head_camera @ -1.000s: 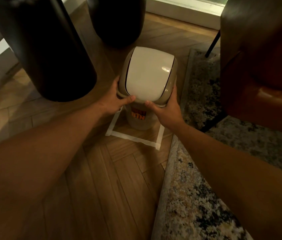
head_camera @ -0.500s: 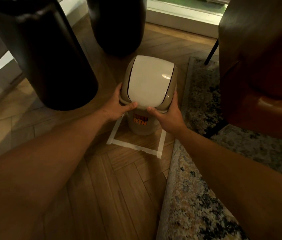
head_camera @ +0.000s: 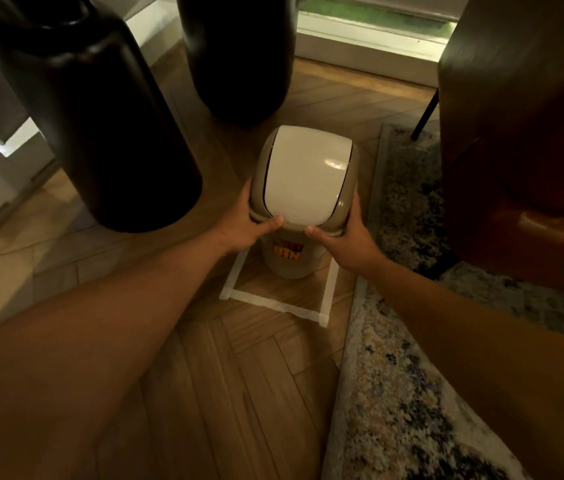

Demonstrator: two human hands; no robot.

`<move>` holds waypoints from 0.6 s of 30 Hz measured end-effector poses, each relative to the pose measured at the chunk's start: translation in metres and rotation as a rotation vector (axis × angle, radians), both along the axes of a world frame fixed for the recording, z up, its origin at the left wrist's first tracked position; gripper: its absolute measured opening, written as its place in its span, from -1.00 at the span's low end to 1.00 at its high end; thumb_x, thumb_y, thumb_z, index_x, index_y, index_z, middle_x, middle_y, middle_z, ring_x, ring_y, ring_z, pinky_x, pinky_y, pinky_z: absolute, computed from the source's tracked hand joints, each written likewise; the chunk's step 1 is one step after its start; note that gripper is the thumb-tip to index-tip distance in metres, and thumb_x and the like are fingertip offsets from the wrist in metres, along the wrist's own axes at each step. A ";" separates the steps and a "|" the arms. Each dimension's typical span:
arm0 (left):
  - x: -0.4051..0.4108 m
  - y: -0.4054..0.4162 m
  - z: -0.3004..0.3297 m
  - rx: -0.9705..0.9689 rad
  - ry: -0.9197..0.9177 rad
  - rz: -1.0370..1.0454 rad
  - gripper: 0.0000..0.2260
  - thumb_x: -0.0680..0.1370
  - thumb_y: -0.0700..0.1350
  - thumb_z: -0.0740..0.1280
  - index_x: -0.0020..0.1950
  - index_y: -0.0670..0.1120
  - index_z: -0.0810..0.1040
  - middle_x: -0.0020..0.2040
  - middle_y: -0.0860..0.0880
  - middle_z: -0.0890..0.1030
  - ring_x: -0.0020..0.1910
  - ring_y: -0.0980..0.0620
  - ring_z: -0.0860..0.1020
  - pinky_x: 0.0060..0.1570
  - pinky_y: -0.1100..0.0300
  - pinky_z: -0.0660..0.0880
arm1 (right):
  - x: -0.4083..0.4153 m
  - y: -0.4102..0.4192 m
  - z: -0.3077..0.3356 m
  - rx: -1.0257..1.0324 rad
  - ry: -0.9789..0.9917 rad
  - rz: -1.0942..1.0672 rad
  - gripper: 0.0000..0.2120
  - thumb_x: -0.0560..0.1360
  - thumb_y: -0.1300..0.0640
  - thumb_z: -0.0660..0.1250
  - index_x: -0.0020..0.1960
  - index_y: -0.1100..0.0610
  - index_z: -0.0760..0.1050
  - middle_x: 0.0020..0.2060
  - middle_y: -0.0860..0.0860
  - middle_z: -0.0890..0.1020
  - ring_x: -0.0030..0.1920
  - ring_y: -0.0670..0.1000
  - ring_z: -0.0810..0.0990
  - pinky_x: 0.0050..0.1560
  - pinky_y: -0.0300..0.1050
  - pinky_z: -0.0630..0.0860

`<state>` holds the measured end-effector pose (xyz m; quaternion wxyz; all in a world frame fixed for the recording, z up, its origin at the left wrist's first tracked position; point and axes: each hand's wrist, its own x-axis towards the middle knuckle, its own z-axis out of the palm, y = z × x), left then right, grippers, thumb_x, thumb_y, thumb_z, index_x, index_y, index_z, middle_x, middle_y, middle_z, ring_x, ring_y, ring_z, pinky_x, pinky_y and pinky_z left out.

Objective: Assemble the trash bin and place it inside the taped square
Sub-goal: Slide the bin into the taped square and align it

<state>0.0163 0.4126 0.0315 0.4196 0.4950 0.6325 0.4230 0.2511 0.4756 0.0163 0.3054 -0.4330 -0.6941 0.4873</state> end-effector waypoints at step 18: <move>-0.012 -0.020 0.014 -0.216 -0.176 0.295 -0.43 0.60 -0.18 0.33 0.55 0.15 0.24 -0.08 -0.11 0.64 -0.17 0.02 0.63 -0.30 0.24 0.60 | 0.016 -0.010 0.012 -0.628 0.186 -0.324 -0.92 0.64 0.14 0.39 0.12 0.11 0.56 -0.12 0.09 0.73 -0.32 -0.01 0.74 -0.30 -0.11 0.65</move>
